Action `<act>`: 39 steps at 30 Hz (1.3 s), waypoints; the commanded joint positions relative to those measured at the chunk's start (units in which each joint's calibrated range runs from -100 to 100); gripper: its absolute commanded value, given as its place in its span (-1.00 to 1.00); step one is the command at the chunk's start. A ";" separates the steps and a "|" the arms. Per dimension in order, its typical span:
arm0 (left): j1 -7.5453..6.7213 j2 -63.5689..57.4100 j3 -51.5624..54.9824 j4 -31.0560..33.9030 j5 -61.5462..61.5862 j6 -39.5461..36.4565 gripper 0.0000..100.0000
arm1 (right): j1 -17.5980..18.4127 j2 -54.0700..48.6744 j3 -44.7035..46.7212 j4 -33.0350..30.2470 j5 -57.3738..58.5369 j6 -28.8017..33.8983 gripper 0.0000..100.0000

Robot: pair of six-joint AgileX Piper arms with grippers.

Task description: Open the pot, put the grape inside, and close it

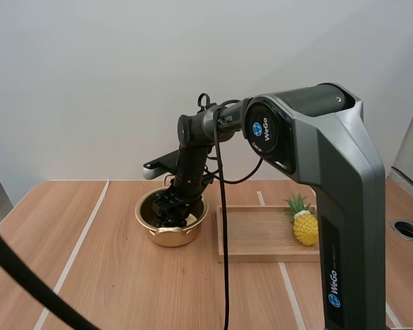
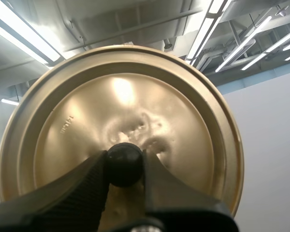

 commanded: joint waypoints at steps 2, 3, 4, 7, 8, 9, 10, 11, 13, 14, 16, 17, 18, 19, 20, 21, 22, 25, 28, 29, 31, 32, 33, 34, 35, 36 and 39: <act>-0.11 -0.11 -0.19 0.65 -0.66 1.33 -1.00 | 0.19 0.68 0.24 0.26 2.05 -0.65 -1.00; -0.11 -0.11 -0.19 0.65 -0.66 1.45 -1.00 | 0.19 0.68 0.24 0.26 2.05 -0.65 -1.00; -0.11 -0.11 -0.19 0.65 -0.66 1.45 -1.00 | 0.19 0.68 0.24 0.26 2.05 -0.65 -1.00; -0.11 -0.11 -0.19 0.65 -0.66 1.45 -1.00 | 0.19 0.68 0.24 0.26 2.05 -0.65 -1.00; -0.11 -0.11 -0.19 0.65 -0.66 1.45 -1.00 | 0.19 0.68 0.24 0.26 2.05 -0.65 -1.00; -0.11 -0.11 -0.19 0.65 -0.66 1.45 -1.00 | 0.19 0.68 0.24 0.26 2.05 -0.65 -1.00; -0.11 -0.11 -0.19 0.65 -0.66 1.45 -1.00 | 0.19 0.68 0.24 0.26 2.05 -0.65 -1.00; -0.11 -0.11 -0.19 0.65 -0.66 1.45 -1.00 | 0.19 0.68 0.24 0.26 2.05 -0.65 -1.00; -0.11 -0.11 -0.19 0.65 -0.66 1.45 -1.00 | 0.19 0.60 0.24 0.26 1.45 -0.65 -1.00; -0.11 -0.11 -0.19 0.65 -0.66 1.45 -1.00 | 0.19 0.60 0.24 0.17 1.26 -0.65 -1.00; -0.11 -0.11 -0.19 0.65 -0.66 1.45 -1.00 | 0.19 0.60 0.24 0.12 1.08 0.37 -1.00; -0.11 -0.11 -0.19 0.65 -0.66 1.45 -1.00 | 0.19 0.60 0.24 0.12 1.08 1.11 -0.98; -0.11 -0.11 -0.19 0.65 -0.66 1.45 -1.00 | 0.19 0.60 0.24 0.12 0.84 1.58 -0.74; -0.11 -0.11 -0.19 0.65 -0.66 1.45 -1.00 | 0.19 0.47 0.24 0.12 0.84 1.58 -0.46; -0.11 -0.11 -0.19 0.65 -0.47 1.45 -1.00 | 0.19 0.46 0.24 0.12 0.84 1.58 -0.14; -0.11 -0.11 -0.19 0.65 -0.47 1.45 -1.00 | 0.19 0.35 0.24 0.12 0.48 1.58 0.21; -0.11 -0.11 -0.19 0.65 -0.47 1.45 -1.00 | 0.19 0.35 0.24 0.12 0.50 1.58 0.56; -0.11 -0.11 -0.19 0.65 0.22 1.45 -1.00 | 0.19 -0.26 0.12 0.12 0.50 1.49 1.00; -0.11 -0.11 -0.19 0.65 0.22 1.45 -1.00 | 0.19 -1.06 0.12 0.12 0.50 1.38 1.00; -0.11 -0.11 -0.19 0.65 0.22 1.45 -1.00 | 0.19 -1.33 0.12 0.12 0.44 1.38 1.00; -0.11 -0.11 -0.19 0.65 0.22 1.45 -1.00 | 0.19 -1.92 0.12 0.12 0.28 1.38 1.00; -0.11 -0.11 -0.19 0.65 0.22 1.45 -1.00 | 0.19 -2.04 0.12 0.12 0.28 1.38 1.00; -0.11 -0.11 -0.19 0.65 0.22 1.45 -1.00 | 0.19 -2.38 0.12 0.12 0.28 1.38 1.00; -0.11 -0.11 -0.19 0.65 0.22 1.45 -1.00 | 0.19 -2.60 0.12 0.12 0.28 1.38 1.00; -0.11 -0.11 -0.19 0.65 0.22 1.45 -1.00 | 0.19 -2.78 0.12 0.12 0.28 1.38 1.00; -0.11 -0.11 -0.19 0.65 0.22 1.45 -1.00 | 0.19 -3.07 0.12 0.12 0.28 1.38 1.00; -0.11 -0.11 -0.19 0.65 0.22 1.45 -1.00 | 0.19 -4.23 -0.03 0.12 0.28 1.38 1.00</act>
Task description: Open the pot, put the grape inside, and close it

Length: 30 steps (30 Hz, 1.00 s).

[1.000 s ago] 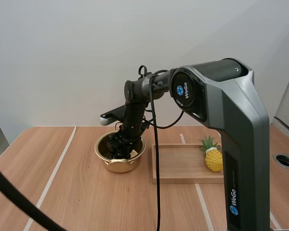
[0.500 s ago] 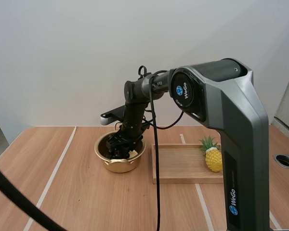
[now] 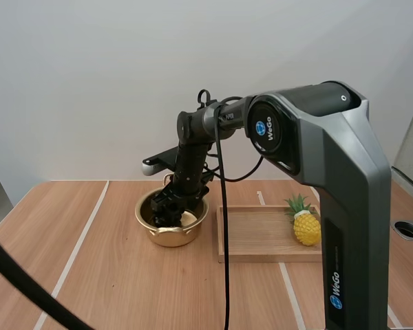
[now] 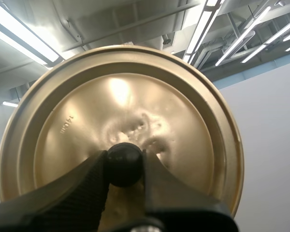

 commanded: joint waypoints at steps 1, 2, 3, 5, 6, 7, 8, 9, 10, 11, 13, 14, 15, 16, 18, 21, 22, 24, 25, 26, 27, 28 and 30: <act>-0.11 -0.11 -0.19 0.51 0.00 0.09 -1.00 | 0.04 -2.57 -0.55 0.28 1.45 -0.12 1.00; -0.11 -0.11 -0.19 0.51 0.00 0.09 -1.00 | 0.04 -3.25 -1.07 0.28 1.65 -0.12 1.00; -0.11 -0.11 -0.19 0.51 0.00 0.09 -1.00 | 0.04 -4.18 -1.67 0.28 2.13 -0.12 1.00; -0.11 -0.11 -0.19 0.51 0.00 0.09 -1.00 | 0.04 -6.35 -3.14 0.28 3.18 -0.12 1.00; -0.11 -0.11 -0.19 0.51 0.00 0.09 -1.00 | 0.04 -7.58 -4.21 0.15 4.11 -0.12 1.00; -0.11 -0.11 -0.19 0.51 0.00 0.09 -1.00 | 0.04 -8.94 -5.42 -0.01 4.87 -0.12 1.00; -0.11 -0.11 -0.19 0.62 0.00 0.09 -1.00 | 0.04 -10.41 -6.66 -0.05 5.70 -0.12 1.00; -0.11 -0.11 -0.19 0.92 0.00 0.09 -1.00 | 0.04 -11.59 -7.70 -0.05 6.36 -0.12 1.00; -0.11 -0.11 -0.19 1.38 0.00 0.09 -1.00 | 0.04 -13.21 -9.04 -0.30 7.06 -0.12 1.00; -0.11 -0.11 -0.19 1.86 0.00 0.09 -1.00 | 0.04 -14.97 -10.33 -1.10 7.50 -0.12 1.00; -0.11 -0.11 -0.19 3.24 0.00 0.09 -1.00 | -0.05 -18.25 -12.52 -2.92 7.65 0.21 1.00; -0.11 -0.11 -0.19 3.99 0.00 0.09 -1.00 | -0.27 -20.11 -13.50 -3.68 7.65 1.04 1.00; -0.11 -0.11 -0.19 4.56 0.00 0.09 -1.00 | -0.64 -21.93 -14.25 -4.16 7.65 2.05 1.00; -0.11 -0.11 -0.19 5.23 0.00 0.09 -1.00 | -1.21 -23.68 -15.22 -4.50 7.65 3.37 1.00; -0.11 -0.11 -0.19 6.01 0.00 0.09 -1.00 | -2.88 -26.78 -16.77 -4.63 7.24 4.28 1.00; -0.11 -0.11 -0.19 6.44 0.00 0.09 -1.00 | -6.14 -31.39 -18.67 -4.63 3.99 4.86 1.00; -0.11 -0.11 -0.19 6.44 0.00 0.09 -1.00 | -7.44 -32.93 -19.34 -4.63 2.88 4.86 1.00; -0.11 -0.11 -0.19 6.44 0.00 0.09 -1.00 | -9.86 -35.60 -20.72 -4.50 1.50 4.86 1.00; -0.11 -0.11 -0.19 6.44 0.00 0.09 -1.00 | -11.19 -37.01 -21.48 -4.50 1.16 4.86 1.00; -0.11 0.01 -0.19 6.44 0.00 0.09 -1.00 | -12.44 -38.40 -22.09 -4.50 0.87 4.86 1.00; -0.11 0.14 -0.19 6.44 0.00 0.09 -1.00 | -13.42 -39.75 -22.45 -4.50 0.70 4.86 1.00; -0.11 0.30 -0.19 6.44 0.00 0.09 -1.00 | -14.59 -41.08 -22.73 -4.50 0.70 4.86 1.00; -0.11 0.91 -0.19 6.87 0.00 0.09 -1.00 | -16.72 -43.83 -22.95 -4.50 0.22 4.86 1.00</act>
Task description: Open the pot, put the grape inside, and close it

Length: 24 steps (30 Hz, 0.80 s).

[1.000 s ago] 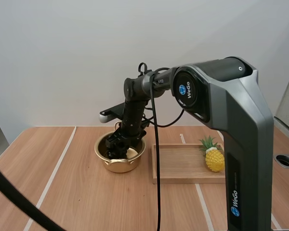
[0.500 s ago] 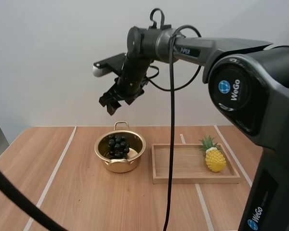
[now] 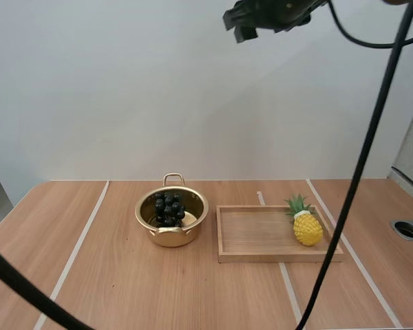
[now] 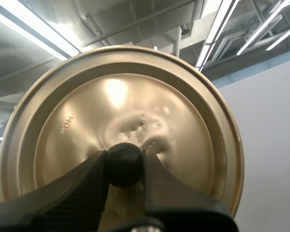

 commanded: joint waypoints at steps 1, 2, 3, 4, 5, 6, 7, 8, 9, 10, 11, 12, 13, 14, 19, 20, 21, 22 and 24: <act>-0.11 1.12 -0.19 1.20 0.00 0.09 -1.00 | -2.86 -4.59 -0.86 -0.01 -1.10 0.28 1.00; -0.11 1.62 -0.19 1.58 0.00 0.09 -1.00 | -3.68 -5.85 -0.86 -0.01 -1.10 0.48 1.00; -0.11 2.09 -0.19 1.87 0.00 0.09 -1.00 | -4.41 -7.00 -0.86 -0.01 -1.10 0.87 1.00; -0.11 2.56 -0.19 1.96 0.00 0.09 -1.00 | -4.93 -7.98 -0.86 -0.01 -1.10 0.99 1.00; -0.11 3.05 -0.19 2.00 0.00 0.09 -1.00 | -5.48 -9.21 -0.86 -0.01 -1.10 1.13 1.00; -0.11 3.59 -0.19 2.10 0.00 0.09 -1.00 | -5.82 -10.31 -0.86 -0.01 -1.10 1.54 1.00; -0.11 4.05 -0.07 2.10 0.00 0.09 -1.00 | -6.00 -11.51 -0.86 -0.01 -1.10 1.77 1.00; -0.11 4.49 -0.07 2.10 0.00 0.09 -1.00 | -6.11 -12.47 -0.86 -0.01 -1.10 2.00 1.00; -0.11 4.95 -0.07 2.10 0.00 0.09 -1.00 | -6.11 -13.59 -0.86 -0.11 -1.10 2.33 1.00; -0.11 5.53 -0.07 2.10 0.00 0.09 -1.00 | -6.11 -14.36 -0.86 -0.11 -1.30 2.91 1.00; -0.11 5.96 -0.07 2.10 0.00 0.09 -1.00 | -6.11 -15.25 -0.86 -0.11 -1.54 3.21 1.00; -0.11 6.30 -0.07 2.10 0.00 0.09 -1.00 | -6.11 -16.13 -0.86 -0.11 -1.93 3.21 1.00; -0.11 6.79 -0.07 2.10 0.00 0.09 -1.00 | -6.11 -16.87 -0.86 -0.33 -2.17 3.21 1.00; -0.11 7.31 0.05 2.10 0.00 0.09 -1.00 | -6.11 -17.43 -0.86 -0.48 -2.38 3.21 1.00; -0.11 8.90 0.05 1.36 0.00 0.09 -1.00 | -6.11 -20.48 -0.86 -3.11 -2.72 5.31 0.41; -0.11 9.11 0.05 1.36 0.00 0.09 -1.00 | -6.11 -21.02 -0.86 -4.74 -2.94 7.47 0.09; -0.11 9.51 0.05 1.36 0.00 0.09 -1.00 | -6.11 -21.60 -0.86 -6.60 -3.14 9.22 -0.36; -0.11 9.99 0.05 1.24 0.00 -0.07 -1.00 | -6.11 -22.17 -0.86 -8.57 -3.19 10.64 -0.86; -0.11 11.10 0.05 1.10 0.00 -0.20 -1.00 | -6.11 -23.20 -0.86 -11.83 -3.19 13.19 -1.00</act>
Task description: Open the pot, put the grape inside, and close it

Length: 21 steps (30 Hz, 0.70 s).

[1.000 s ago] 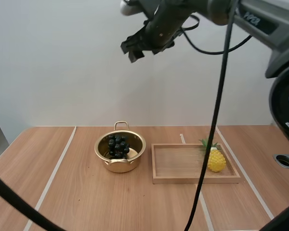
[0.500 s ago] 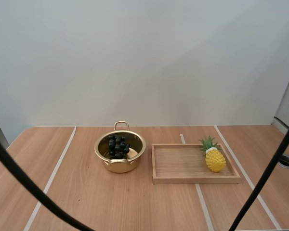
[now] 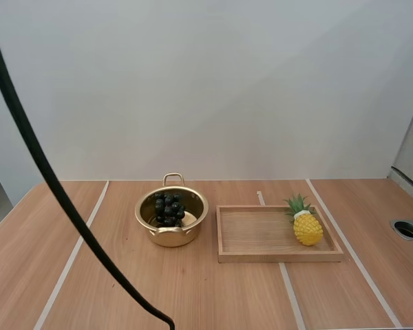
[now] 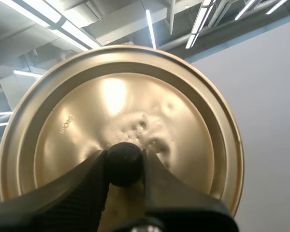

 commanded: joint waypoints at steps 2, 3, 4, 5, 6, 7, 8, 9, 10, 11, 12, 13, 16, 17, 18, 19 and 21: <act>-0.11 2.75 0.09 -1.19 0.00 -0.99 -1.00 | -0.21 -2.99 -0.60 -6.26 -1.49 3.44 -1.00; -0.11 3.53 0.09 -1.40 0.00 -2.05 -1.00 | -0.21 -3.63 -0.60 -6.70 -1.25 3.44 -1.00; -0.11 4.07 0.56 -1.51 0.00 -2.82 -1.00 | -0.21 -4.29 -0.60 -6.98 -0.78 3.44 -1.00; -0.11 4.53 0.83 -1.94 0.00 -3.67 -1.00 | -0.21 -4.96 -0.60 -6.96 -0.62 3.44 -1.00; -0.11 5.15 1.55 -2.28 0.00 -4.00 -1.00 | -0.21 -5.64 -0.60 -6.96 -0.39 3.44 -1.00; -0.11 5.75 2.50 -2.99 0.00 -3.99 -1.00 | -0.21 -6.28 -0.60 -7.18 -0.20 3.44 -1.00; -0.11 6.16 3.75 -3.62 0.00 -3.99 -1.00 | -0.21 -6.88 -0.60 -7.32 0.07 3.44 -1.00; -0.11 6.46 5.33 -4.06 0.00 -3.99 -1.00 | -0.21 -7.23 -0.60 -7.42 0.29 3.44 -1.00; -0.11 6.60 6.84 -4.36 0.00 -3.99 -1.00 | -0.21 -7.59 -0.60 -7.65 0.43 3.44 -1.00; -0.11 6.60 9.16 -4.74 0.00 -3.99 -1.00 | -0.21 -7.94 -0.60 -7.94 0.63 3.44 -1.00; -0.11 6.60 11.73 -5.20 0.00 -3.99 -1.00 | -0.21 -8.14 -0.60 -8.19 0.81 3.44 -1.00; -0.11 6.48 13.81 -5.51 0.00 -3.78 -1.00 | -0.21 -8.39 -0.60 -8.44 1.00 3.44 -1.00; -0.11 6.48 21.72 -6.55 0.00 -3.21 -1.00 | -0.21 -8.49 -0.60 -8.71 2.28 3.44 -1.00; -0.11 6.48 24.28 -6.99 0.00 -2.94 -1.00 | -0.21 -8.49 -0.60 -8.71 2.92 3.44 -1.00; -0.11 6.48 26.88 -7.71 0.00 -2.51 -1.00 | -0.21 -8.49 -0.60 -8.71 3.29 3.44 -1.00; -0.11 6.48 28.92 -8.28 0.00 -1.95 -1.00 | -0.21 -8.49 -0.60 -8.71 3.47 3.44 -1.00; -0.11 6.48 33.24 -9.37 0.00 -1.31 -1.00 | -0.21 -8.49 -0.60 -8.80 4.16 3.44 -1.00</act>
